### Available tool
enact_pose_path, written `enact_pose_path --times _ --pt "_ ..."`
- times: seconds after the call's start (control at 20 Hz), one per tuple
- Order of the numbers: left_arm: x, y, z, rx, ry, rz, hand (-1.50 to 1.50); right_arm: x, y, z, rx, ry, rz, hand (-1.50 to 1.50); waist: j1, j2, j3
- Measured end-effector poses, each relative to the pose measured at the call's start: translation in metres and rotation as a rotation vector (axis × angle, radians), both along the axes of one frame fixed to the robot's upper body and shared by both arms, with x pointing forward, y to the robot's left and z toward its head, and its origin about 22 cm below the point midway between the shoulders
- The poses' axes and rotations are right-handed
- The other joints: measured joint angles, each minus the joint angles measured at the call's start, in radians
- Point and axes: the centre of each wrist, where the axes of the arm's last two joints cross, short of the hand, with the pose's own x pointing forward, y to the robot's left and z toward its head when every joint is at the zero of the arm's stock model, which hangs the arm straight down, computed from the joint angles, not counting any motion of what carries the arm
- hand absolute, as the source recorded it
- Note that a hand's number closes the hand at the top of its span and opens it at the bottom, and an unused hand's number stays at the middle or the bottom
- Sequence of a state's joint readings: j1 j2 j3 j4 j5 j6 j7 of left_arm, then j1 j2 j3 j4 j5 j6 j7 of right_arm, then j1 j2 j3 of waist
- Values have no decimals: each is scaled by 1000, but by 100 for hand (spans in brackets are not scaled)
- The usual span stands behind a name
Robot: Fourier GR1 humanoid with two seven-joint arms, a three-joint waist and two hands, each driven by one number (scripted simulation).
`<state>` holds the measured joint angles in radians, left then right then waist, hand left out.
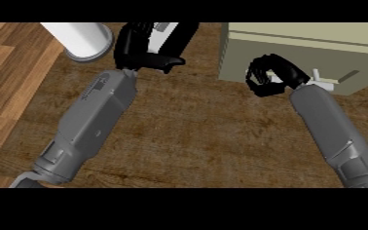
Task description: Pick up the cup, place it into the drawer and close the drawer
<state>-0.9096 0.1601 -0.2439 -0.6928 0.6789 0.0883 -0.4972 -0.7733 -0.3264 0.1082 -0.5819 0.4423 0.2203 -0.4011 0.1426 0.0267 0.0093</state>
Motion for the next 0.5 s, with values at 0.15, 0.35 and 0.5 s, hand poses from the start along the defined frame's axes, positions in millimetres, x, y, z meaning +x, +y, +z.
enact_pose_path --times 0.15,0.35,0.5 --pt "-2 8 -2 2 -2 -10 -150 0 -7 0 47 23 3 150 10 -1 2" --pt "-4 14 -4 6 -2 -29 -150 0 -14 2 101 46 7 150 20 1 4" --pt "-6 15 -6 4 -2 -45 -150 -1 -20 4 132 65 15 150 28 4 6"
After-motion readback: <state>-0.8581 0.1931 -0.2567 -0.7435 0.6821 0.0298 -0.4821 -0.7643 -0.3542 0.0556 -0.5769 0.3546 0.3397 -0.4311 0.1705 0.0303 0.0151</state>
